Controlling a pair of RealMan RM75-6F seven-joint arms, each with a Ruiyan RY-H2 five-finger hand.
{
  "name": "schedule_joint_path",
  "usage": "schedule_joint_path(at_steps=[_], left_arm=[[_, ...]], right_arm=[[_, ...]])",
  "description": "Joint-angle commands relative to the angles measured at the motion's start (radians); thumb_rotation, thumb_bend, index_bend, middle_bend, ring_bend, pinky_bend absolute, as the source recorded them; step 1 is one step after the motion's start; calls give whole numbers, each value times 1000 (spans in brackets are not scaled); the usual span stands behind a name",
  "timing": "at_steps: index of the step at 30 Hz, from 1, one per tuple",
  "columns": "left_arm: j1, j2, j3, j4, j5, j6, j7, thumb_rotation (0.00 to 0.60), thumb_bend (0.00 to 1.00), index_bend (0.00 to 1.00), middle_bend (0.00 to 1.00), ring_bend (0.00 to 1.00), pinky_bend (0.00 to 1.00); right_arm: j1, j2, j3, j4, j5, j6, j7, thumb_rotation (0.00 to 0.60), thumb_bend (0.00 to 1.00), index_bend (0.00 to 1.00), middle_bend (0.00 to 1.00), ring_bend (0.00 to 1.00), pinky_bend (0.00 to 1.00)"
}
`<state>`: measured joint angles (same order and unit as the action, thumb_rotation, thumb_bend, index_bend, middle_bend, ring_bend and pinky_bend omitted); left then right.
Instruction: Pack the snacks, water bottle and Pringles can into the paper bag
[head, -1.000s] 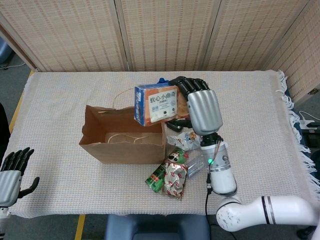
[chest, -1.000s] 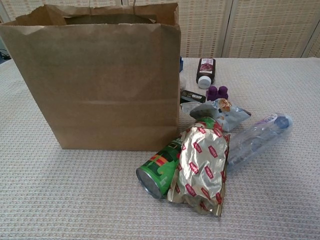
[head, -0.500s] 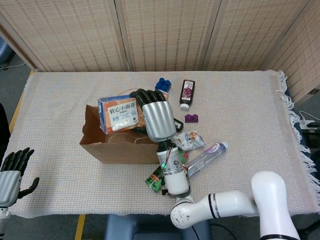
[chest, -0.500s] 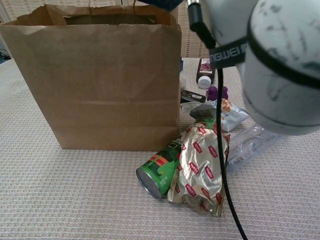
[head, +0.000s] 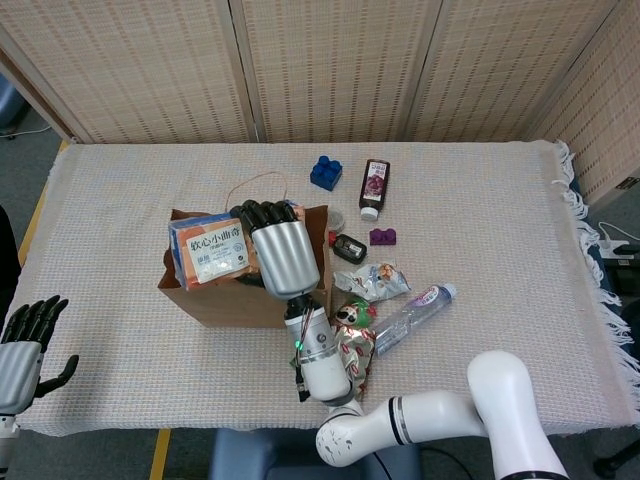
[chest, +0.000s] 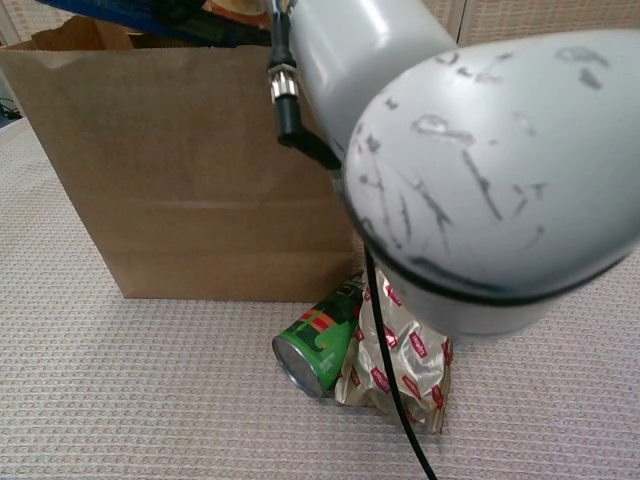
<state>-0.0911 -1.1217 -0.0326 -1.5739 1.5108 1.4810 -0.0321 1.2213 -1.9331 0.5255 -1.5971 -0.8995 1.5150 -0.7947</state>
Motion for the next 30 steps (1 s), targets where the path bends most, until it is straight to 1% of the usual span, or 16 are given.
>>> schedule_joint_path(at_steps=[1,2,3,4,7,10,15,20,25,26,30], left_arm=[[0,0,0,-1,-1,0,2,600,370,0,0,0,0],[0,0,0,-1,-1,0,2,600,370,0,0,0,0],[0,0,0,-1,-1,0,2,600,370,0,0,0,0],[0,0,0,-2,-1,0,2,600,370,0,0,0,0],[0,0,0,-1,-2,0,4,600,370,0,0,0,0],[0,-1,0,-1,-2,0,5,600,370,0,0,0,0],[0,-1,0,-2,-2,1,7,600,370,0,0,0,0],[0,-1,0,-3,-3,1,10,600,370,0,0,0,0],[0,-1,-1,-4,-4,0,12,600,371,0,0,0,0],[1,-2,-1,-4,-5,1,13,600,371,0,0,0,0],[1,-2,-1,-5,-6,0,14,600,371,0,0,0,0]], right_arm=[[-20,23,-3,-44,41,-28,-39,600,212,156,420,293,459],[-23,29,-2,-52,47,-31,-47,600,213,70,341,213,377],[-26,35,-1,-59,52,-34,-54,600,213,31,292,165,325],[-31,44,1,-70,58,-38,-61,600,213,1,221,98,245],[-38,64,3,-90,67,-39,-89,600,203,0,128,19,138],[-43,77,7,-109,71,-36,-103,600,183,0,69,0,84],[-61,103,15,-148,68,-25,-107,600,174,0,59,0,80],[-84,132,9,-188,75,-19,-113,600,153,0,56,0,78],[-93,141,7,-202,75,-18,-109,600,150,0,56,0,77],[-103,150,17,-228,69,-12,-89,600,149,0,56,0,77],[-127,198,13,-292,53,-9,-89,600,149,0,56,0,77]])
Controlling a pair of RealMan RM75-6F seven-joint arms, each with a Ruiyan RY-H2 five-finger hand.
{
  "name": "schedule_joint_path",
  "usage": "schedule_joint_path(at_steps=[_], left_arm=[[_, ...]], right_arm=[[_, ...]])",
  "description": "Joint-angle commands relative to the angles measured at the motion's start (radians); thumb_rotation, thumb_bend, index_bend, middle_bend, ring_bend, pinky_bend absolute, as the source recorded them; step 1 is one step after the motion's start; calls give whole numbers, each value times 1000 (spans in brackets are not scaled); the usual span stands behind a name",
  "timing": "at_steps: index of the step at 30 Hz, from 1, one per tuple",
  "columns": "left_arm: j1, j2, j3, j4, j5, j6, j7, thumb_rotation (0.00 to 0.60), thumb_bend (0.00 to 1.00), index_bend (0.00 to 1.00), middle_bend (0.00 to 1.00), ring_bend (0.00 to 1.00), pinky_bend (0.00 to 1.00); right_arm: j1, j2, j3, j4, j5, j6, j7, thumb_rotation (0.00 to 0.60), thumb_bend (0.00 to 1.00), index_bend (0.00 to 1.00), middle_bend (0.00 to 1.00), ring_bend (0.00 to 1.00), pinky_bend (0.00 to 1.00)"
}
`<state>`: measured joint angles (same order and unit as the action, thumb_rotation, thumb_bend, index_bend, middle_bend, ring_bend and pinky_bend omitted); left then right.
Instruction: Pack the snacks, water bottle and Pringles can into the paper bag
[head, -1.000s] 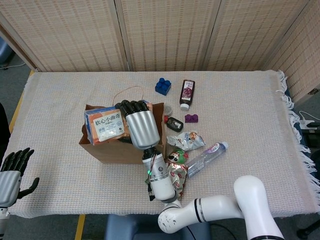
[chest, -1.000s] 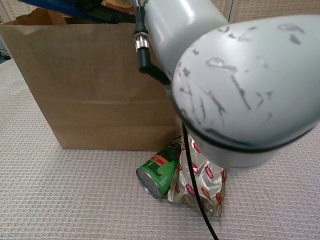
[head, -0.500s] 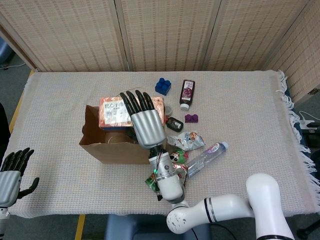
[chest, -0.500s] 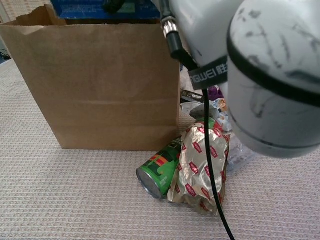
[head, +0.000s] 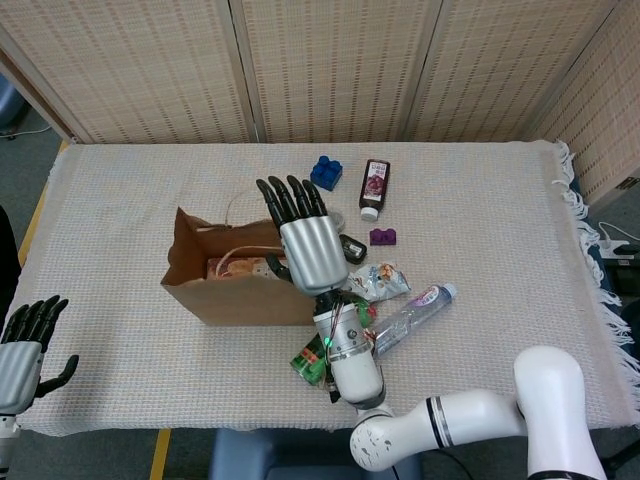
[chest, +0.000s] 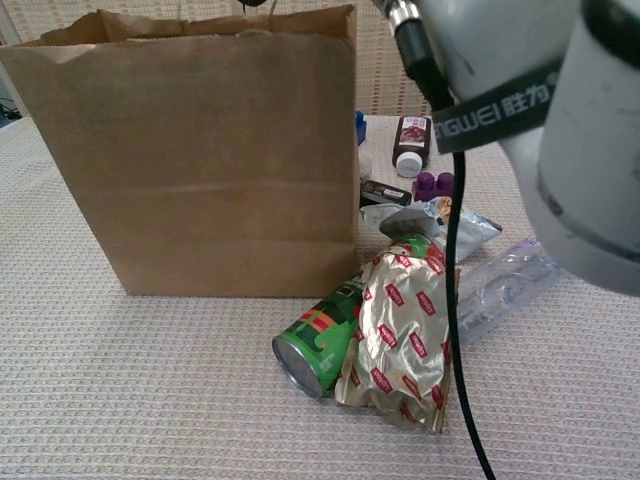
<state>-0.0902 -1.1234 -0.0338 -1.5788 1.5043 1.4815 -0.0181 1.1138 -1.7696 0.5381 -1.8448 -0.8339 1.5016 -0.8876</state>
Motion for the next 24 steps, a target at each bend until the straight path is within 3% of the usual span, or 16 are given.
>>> schedule_joint_path(at_steps=[1,6,12,15,18,22,24], left_arm=[[0,0,0,0,0,0,0,600,371,0,0,0,0],[1,0,0,0,1,1,0,600,371,0,0,0,0],[1,0,0,-1,1,1,2,600,371,0,0,0,0],[0,-1,0,-1,-1,1,6,600,370,0,0,0,0],[0,-2,-1,-4,-2,1,12,600,370,0,0,0,0],[-2,-3,-3,-8,-5,-1,26,600,370,0,0,0,0],[-3,-4,-4,-10,-6,-1,34,600,370,0,0,0,0]], right_arm=[[-31,53,-3,-69,-13,7,1,600,149,0,56,0,77],[-101,156,-30,-193,23,27,-30,600,149,0,57,0,75],[-247,395,-138,-345,63,-16,-28,600,149,0,58,0,69],[-326,565,-216,-394,82,-125,31,600,149,0,59,0,69],[-399,736,-320,-389,21,-288,127,600,146,0,59,0,69],[-453,844,-448,-310,-125,-465,213,600,97,0,58,0,69],[-467,852,-500,-263,-190,-528,240,600,68,0,57,0,64]])
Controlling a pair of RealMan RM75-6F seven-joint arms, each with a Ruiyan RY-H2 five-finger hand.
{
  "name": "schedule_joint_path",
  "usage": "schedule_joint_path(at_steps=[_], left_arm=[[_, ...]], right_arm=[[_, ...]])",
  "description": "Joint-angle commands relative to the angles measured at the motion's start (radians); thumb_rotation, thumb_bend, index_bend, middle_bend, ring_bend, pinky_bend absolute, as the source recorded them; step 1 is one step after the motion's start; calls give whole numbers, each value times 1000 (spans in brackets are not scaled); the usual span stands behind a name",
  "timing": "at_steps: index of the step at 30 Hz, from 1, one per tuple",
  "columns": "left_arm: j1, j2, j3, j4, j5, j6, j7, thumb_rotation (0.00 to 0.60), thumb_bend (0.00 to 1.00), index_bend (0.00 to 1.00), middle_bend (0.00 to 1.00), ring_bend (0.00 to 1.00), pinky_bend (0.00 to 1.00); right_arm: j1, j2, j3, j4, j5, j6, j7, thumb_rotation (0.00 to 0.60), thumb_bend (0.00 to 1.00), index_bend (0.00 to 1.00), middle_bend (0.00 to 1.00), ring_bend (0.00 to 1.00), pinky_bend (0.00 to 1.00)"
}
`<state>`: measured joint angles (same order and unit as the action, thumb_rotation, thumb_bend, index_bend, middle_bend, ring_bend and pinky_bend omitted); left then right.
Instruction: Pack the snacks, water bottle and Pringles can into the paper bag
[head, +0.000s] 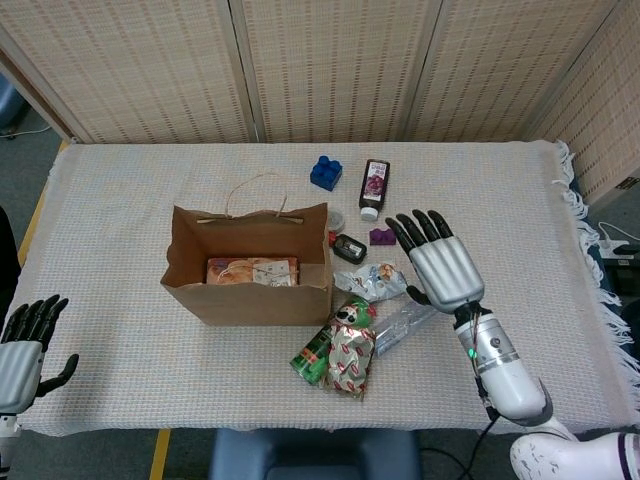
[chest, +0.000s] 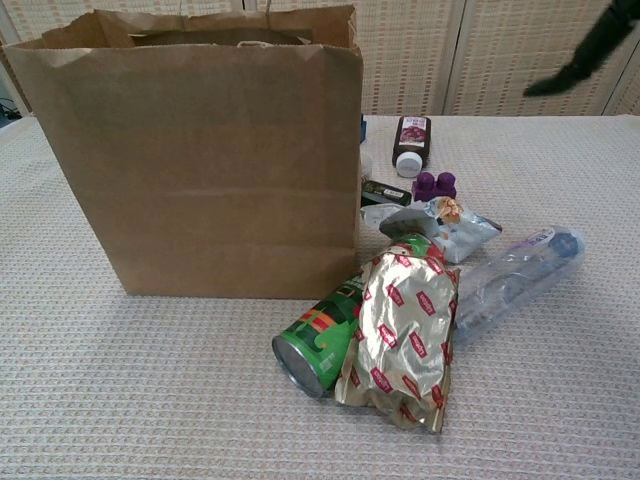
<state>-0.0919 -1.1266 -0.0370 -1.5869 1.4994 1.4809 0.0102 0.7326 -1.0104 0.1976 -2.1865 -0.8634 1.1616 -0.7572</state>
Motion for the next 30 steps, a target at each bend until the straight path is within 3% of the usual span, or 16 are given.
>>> schedule_joint_path(at_steps=[1,4,10,15,24,30], left_arm=[[-1,-2,-2,-3,-2,0,10,600,370,0,0,0,0],[-2,-4,-3,-5,-3,-1,18,600,369,0,0,0,0],[-2,-3,-4,-7,-6,-2,17,600,369,0,0,0,0],[-1,-1,-2,-3,-3,-1,2,600,369,0,0,0,0],[-2,1,0,1,2,-3,-12,600,370,0,0,0,0],[-3,3,1,2,3,-4,-18,600,370,0,0,0,0]], right_arm=[[-89,89,-179,97,-182,-209,113,600,54,0,54,0,55],[-93,53,-220,148,-233,-247,108,600,42,0,43,0,31],[-91,-45,-243,227,-237,-262,93,600,41,0,42,0,31],[-75,-124,-241,282,-181,-260,60,600,41,0,44,0,35],[-47,-272,-226,396,-93,-244,24,600,41,1,60,11,126],[-29,-340,-229,457,-47,-240,-2,600,48,77,105,41,168]])
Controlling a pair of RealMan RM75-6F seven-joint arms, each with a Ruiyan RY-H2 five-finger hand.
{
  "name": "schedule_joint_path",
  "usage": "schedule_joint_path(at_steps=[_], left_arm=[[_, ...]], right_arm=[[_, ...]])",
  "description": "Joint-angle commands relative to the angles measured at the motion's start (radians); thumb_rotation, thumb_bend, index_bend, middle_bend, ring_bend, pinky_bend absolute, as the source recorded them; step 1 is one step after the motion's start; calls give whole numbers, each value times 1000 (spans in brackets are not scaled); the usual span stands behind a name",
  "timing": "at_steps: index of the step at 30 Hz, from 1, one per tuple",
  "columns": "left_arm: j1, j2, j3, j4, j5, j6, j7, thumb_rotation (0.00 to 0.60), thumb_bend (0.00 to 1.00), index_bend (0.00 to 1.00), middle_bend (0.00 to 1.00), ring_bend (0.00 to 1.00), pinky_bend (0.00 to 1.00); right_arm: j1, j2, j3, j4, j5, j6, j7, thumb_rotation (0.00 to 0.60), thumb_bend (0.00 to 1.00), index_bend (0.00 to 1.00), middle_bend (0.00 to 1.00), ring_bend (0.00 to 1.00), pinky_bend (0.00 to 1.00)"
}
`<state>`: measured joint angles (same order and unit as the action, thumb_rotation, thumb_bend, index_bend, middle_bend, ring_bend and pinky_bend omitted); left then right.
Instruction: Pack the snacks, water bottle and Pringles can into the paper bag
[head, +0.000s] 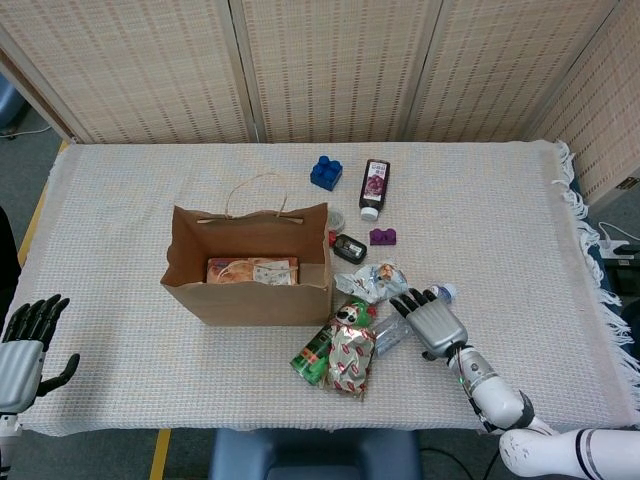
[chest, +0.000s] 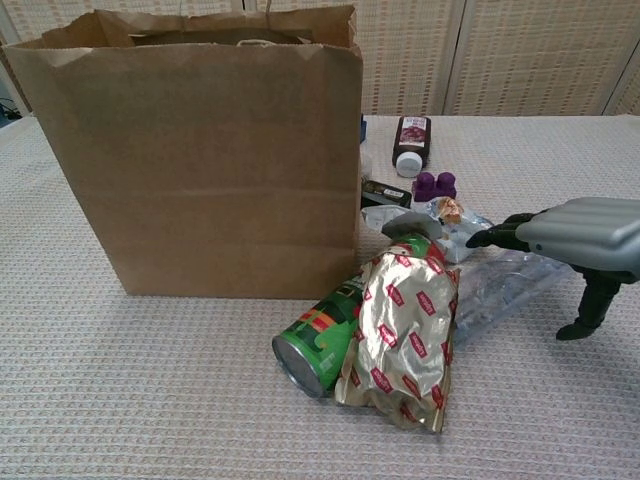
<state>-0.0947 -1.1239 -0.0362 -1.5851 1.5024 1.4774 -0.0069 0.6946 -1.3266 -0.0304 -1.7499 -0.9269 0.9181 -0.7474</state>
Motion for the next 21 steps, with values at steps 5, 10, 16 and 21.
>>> schedule_joint_path(at_steps=[5,10,16,21], left_arm=[[-1,1,1,1,1,-1,-5,600,370,0,0,0,0],[0,2,1,2,1,-1,-9,600,369,0,0,0,0],[1,1,1,1,1,1,-7,600,370,0,0,0,0],[1,0,1,0,-1,1,-2,600,370,0,0,0,0]], right_arm=[[12,-63,-3,47,17,31,-25,600,150,207,229,170,273],[2,-59,-10,28,-33,69,-15,600,285,530,524,512,588],[-21,32,-13,-50,-97,110,33,600,325,629,591,578,663],[-54,144,1,-118,-139,146,127,600,326,629,591,578,663]])
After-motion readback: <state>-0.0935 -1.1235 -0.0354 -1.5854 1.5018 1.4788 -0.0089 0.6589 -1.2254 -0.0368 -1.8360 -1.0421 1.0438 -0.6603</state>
